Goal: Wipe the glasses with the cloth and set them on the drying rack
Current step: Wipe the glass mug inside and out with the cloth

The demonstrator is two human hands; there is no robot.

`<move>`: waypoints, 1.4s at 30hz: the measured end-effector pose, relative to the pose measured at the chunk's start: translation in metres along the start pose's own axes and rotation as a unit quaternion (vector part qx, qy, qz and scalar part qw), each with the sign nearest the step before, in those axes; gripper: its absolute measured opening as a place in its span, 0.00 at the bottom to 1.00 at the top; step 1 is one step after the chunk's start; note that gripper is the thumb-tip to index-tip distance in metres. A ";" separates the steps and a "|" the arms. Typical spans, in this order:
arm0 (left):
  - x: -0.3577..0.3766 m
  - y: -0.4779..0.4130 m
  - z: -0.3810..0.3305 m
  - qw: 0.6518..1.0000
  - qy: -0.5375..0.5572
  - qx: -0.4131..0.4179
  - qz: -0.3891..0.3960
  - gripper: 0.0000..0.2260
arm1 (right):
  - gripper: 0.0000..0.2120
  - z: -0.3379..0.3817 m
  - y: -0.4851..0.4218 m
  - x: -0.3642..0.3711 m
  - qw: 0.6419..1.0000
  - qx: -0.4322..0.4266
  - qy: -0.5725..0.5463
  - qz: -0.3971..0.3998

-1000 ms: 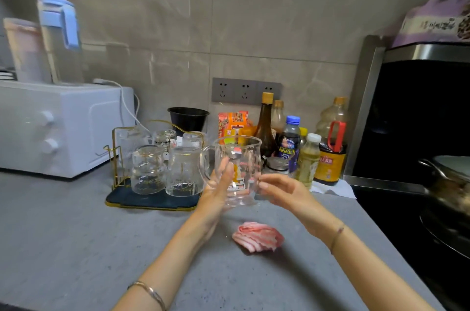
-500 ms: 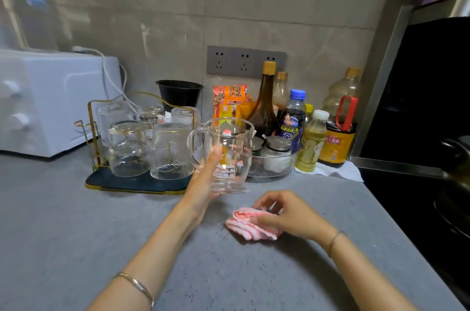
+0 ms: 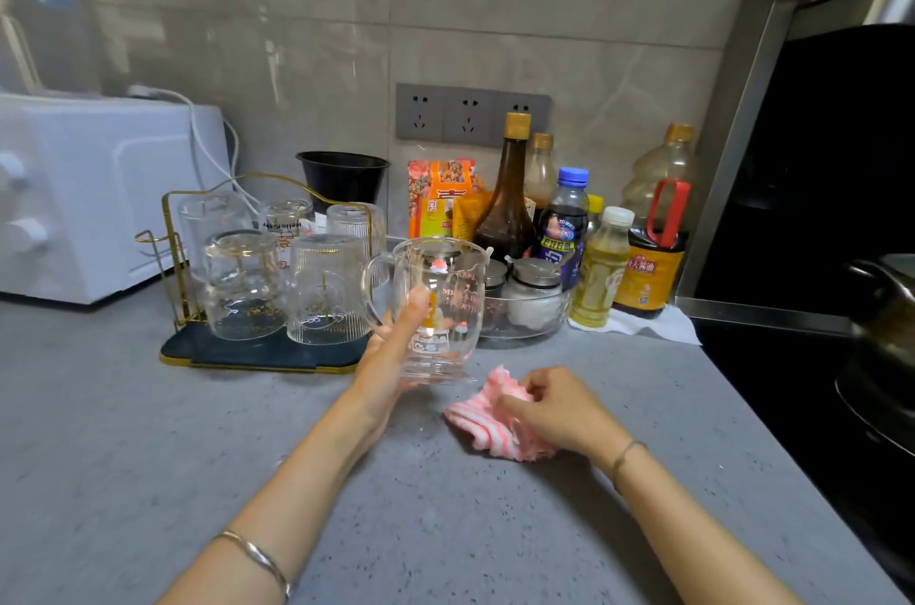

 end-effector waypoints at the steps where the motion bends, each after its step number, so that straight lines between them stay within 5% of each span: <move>1: 0.000 0.001 0.000 1.000 0.002 0.000 0.000 0.23 | 0.15 -0.001 0.000 -0.001 1.000 0.013 -0.009 -0.001; 6: 0.002 0.001 0.004 0.999 0.015 -0.028 0.023 0.33 | 0.13 0.003 0.003 -0.026 0.953 0.083 -0.288 -0.043; 10: 0.007 0.002 0.009 0.997 0.024 -0.061 0.034 0.37 | 0.06 0.020 0.017 -0.049 0.897 -0.018 -0.383 -0.217; 14: 0.021 0.008 0.015 0.995 -0.011 -0.068 0.077 0.30 | 0.12 0.047 0.032 -0.032 0.885 -0.171 -0.376 -0.214; 17: 0.024 0.011 0.026 0.994 -0.036 -0.079 0.068 0.36 | 0.24 0.054 0.031 -0.013 0.901 -0.236 -0.308 -0.193; 22: 0.023 0.010 0.029 0.992 -0.072 -0.075 0.075 0.41 | 0.25 0.051 0.027 -0.013 0.914 -0.277 -0.189 -0.229; 29: 0.016 0.007 0.013 0.997 -0.062 -0.041 0.019 0.46 | 0.21 0.062 0.042 -0.008 0.908 -0.387 -0.043 -0.153; 36: 0.016 0.008 0.002 0.997 -0.046 -0.049 -0.026 0.45 | 0.20 0.063 0.050 -0.003 0.898 -0.420 -0.026 -0.127; 42: 0.029 0.016 0.007 0.996 -0.038 -0.068 0.036 0.30 | 0.21 0.055 0.041 -0.008 0.919 -0.361 -0.026 -0.159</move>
Point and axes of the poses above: each hand's wrist, its own y-axis away from the middle knuckle, its own x-axis out of the palm, z = x × y, the point moved 3 cm from there along -y, towards the middle knuckle, and after that the axes turned 8 degrees about y, right-handed, at the moved point
